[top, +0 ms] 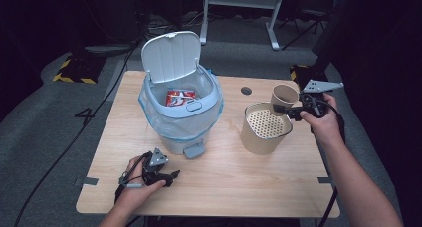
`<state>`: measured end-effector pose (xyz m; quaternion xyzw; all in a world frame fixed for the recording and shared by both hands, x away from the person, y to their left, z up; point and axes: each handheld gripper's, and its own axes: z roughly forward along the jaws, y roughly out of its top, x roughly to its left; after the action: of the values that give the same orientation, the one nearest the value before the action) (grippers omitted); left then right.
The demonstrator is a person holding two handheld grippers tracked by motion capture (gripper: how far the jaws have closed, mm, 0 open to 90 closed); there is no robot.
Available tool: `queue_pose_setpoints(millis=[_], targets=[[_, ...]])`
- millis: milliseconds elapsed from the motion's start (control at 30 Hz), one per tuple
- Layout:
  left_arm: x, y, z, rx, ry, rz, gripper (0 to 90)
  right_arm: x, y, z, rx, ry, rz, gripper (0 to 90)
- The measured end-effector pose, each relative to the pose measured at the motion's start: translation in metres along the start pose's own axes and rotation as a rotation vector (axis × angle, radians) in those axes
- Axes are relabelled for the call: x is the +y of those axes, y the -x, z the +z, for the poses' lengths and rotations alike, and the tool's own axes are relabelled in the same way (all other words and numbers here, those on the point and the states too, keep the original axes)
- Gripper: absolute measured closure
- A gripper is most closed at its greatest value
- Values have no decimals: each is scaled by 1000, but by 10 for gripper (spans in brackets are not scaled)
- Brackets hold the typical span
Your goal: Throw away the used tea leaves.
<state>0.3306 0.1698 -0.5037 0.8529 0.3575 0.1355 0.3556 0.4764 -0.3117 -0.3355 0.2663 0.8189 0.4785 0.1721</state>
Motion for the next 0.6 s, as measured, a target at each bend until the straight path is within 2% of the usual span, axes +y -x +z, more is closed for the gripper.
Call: queue_pose_setpoints(millis=[133, 200, 233, 300, 333, 467, 500, 533, 567, 600], targets=[[0, 0, 0, 0, 0, 0, 258, 1, -2, 0, -21, -3, -39, 336], [0, 0, 0, -1, 0, 0, 257, 1, -4, 0, -38, -16, -78, 337], [0, 0, 0, -1, 0, 1, 257, 1, -6, 0, -86, -44, -147, 338], [0, 0, 0, 0, 0, 1, 257, 2, -10, 0, -136, -69, -227, 338], [0, 0, 0, 0, 0, 1, 257, 2, -10, 0, -136, -69, -227, 338], [0, 0, 0, 0, 0, 0, 257, 7, -19, -2, -241, -112, -399, 341], [0, 0, 0, 0, 0, 0, 257, 7, -19, -2, -241, -112, -399, 341], [0, 0, 0, 0, 0, 0, 257, 10, -23, -3, -284, -146, -486, 343], [0, 0, 0, 0, 0, 0, 257, 11, -26, -3, -324, -176, -552, 343], [0, 0, 0, 0, 0, 0, 257, 11, -26, -3, -324, -176, -552, 343]])
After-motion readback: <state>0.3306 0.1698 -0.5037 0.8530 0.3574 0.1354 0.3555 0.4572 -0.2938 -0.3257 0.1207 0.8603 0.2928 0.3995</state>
